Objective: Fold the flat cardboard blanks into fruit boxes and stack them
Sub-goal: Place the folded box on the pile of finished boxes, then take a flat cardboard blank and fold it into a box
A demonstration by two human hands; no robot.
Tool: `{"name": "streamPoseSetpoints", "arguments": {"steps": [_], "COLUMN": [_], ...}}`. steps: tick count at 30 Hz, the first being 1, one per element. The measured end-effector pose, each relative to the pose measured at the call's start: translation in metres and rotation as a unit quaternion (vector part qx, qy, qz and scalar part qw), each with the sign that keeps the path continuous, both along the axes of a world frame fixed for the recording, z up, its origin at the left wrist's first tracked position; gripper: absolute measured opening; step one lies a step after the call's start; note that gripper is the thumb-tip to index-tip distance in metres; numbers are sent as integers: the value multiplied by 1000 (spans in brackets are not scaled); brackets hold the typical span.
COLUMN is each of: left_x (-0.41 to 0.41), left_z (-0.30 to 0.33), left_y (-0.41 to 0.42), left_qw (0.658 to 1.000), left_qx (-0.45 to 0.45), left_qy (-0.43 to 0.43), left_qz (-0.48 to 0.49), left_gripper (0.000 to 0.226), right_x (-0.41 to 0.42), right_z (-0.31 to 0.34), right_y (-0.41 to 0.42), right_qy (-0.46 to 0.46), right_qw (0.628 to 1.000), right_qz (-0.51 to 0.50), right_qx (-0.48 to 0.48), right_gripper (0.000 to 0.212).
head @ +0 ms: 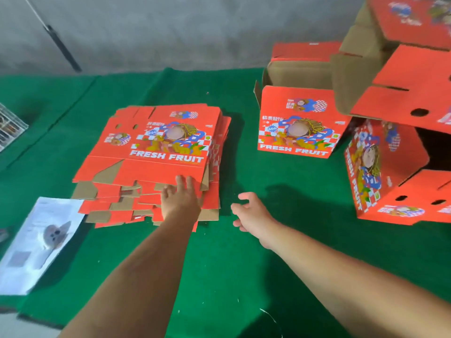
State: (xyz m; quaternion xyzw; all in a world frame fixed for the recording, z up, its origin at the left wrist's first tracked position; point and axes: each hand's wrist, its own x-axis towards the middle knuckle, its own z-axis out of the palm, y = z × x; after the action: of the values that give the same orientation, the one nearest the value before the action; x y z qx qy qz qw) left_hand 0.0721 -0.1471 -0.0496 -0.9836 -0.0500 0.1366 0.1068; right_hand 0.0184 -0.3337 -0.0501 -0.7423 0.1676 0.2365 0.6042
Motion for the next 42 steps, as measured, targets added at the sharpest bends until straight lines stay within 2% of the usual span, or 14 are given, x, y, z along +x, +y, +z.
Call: {"name": "streamPoseSetpoints", "arguments": {"steps": [5, 8, 12, 15, 17, 20, 22, 26, 29, 32, 34, 36, 39, 42], "left_x": [-2, 10, 30, 29, 25, 7, -12, -63, -94, -110, -118, -127, -135, -135], "left_z": [-7, -4, 1, 1, 4, 14, 21, 29, 37, 49, 57, 60, 61, 54], "left_y": [14, 18, 14, 6, 0, -18, -34, -72, -97, -114, -120, -120, -107, -79], "left_qw": [981, 984, 993, 987, 977, 927, 900, 830, 765, 729, 751, 810, 910, 949], "left_qx": [53, 4, -11, -24, -76, -219, -289, -366, -427, -460, -419, -338, -248, -201], "left_qy": [-84, -95, -33, -58, -108, -218, -228, -287, -351, -348, -323, -315, -244, -157], "left_qz": [-166, -149, -112, -148, -168, -211, -232, -307, -331, -369, -396, -361, -227, -185], "left_gripper": [56, 62, 79, 64, 47, 32, 30, 34, 34, 25, 20, 25, 69, 102], "right_x": [-3, -6, -13, -17, -16, -11, -9, -15, -31, -52, -67, -81, -101, -115], "right_z": [-10, -16, -20, -22, -19, -8, 1, 23, 38, 55, 63, 65, 67, 69], "right_y": [-6, -15, -25, -33, -33, -29, -27, -32, -45, -69, -90, -108, -125, -141], "right_qy": [21, 29, 44, 49, 38, 28, 33, 39, -30, -79, -95, -100, -81, -73], "right_qw": [1000, 1000, 999, 999, 999, 999, 995, 968, 956, 926, 913, 912, 924, 929], "right_qz": [2, -2, -15, 1, -5, -40, -67, -151, -185, -214, -236, -260, -269, -279], "right_qx": [-1, 3, 3, -10, -13, 13, 61, 199, 224, 301, 319, 301, 261, 232], "right_gripper": [41, 40, 35, 31, 28, 28, 32, 32, 28, 13, 20, 34, 61, 60]}}
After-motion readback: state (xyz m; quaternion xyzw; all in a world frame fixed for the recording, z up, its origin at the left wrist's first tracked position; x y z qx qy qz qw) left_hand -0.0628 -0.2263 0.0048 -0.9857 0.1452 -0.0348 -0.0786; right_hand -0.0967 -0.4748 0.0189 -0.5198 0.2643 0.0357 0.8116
